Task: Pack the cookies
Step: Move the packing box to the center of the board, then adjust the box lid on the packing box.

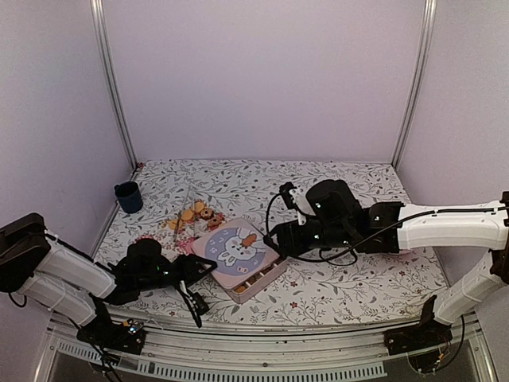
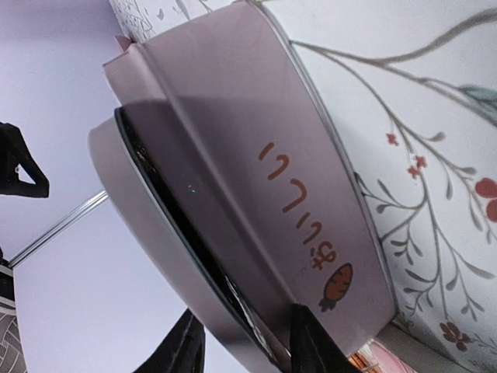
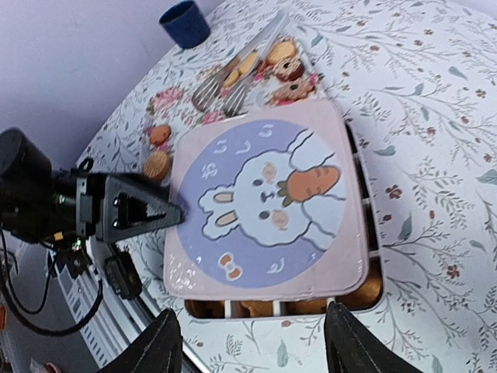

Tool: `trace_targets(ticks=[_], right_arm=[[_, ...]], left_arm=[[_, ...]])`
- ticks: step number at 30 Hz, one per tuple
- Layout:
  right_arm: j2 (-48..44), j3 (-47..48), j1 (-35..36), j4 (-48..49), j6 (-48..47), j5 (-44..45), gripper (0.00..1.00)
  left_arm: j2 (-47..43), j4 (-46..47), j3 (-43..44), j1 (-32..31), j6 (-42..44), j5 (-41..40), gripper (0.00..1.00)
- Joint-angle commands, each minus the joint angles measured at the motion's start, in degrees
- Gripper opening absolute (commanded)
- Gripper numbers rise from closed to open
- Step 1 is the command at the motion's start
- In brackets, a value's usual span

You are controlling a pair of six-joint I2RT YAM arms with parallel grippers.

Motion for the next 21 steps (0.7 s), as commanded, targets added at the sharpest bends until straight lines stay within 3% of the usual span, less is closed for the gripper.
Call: trace_targets(ticks=[1, 9, 14, 18, 21], right_arm=[[1.4, 0.4, -5.8, -1.0, 0.4, 0.2, 0.66], [14.6, 9.4, -9.2, -4.6, -1.4, -0.7, 0.69], [21.7, 14.1, -9.3, -4.8, -1.8, -1.6, 0.71], [22.9, 14.1, -9.3, -4.4, -1.4, -1.7, 0.71], [22.7, 13.2, -9.3, -4.2, -1.3, -1.6, 0.71]], left_arm=[[0.8, 4.1, 1.6, 0.8, 1.0, 1.2, 0.4], [2.7, 7.3, 1.9, 0.7, 4.7, 3.5, 0.44], [3.1, 7.8, 2.2, 0.4, 4.1, 2.7, 0.56], [0.0, 2.9, 2.0, 0.3, 0.3, 0.2, 0.63], [-5.5, -8.0, 2.9, 0.1, -4.3, -1.0, 0.74]])
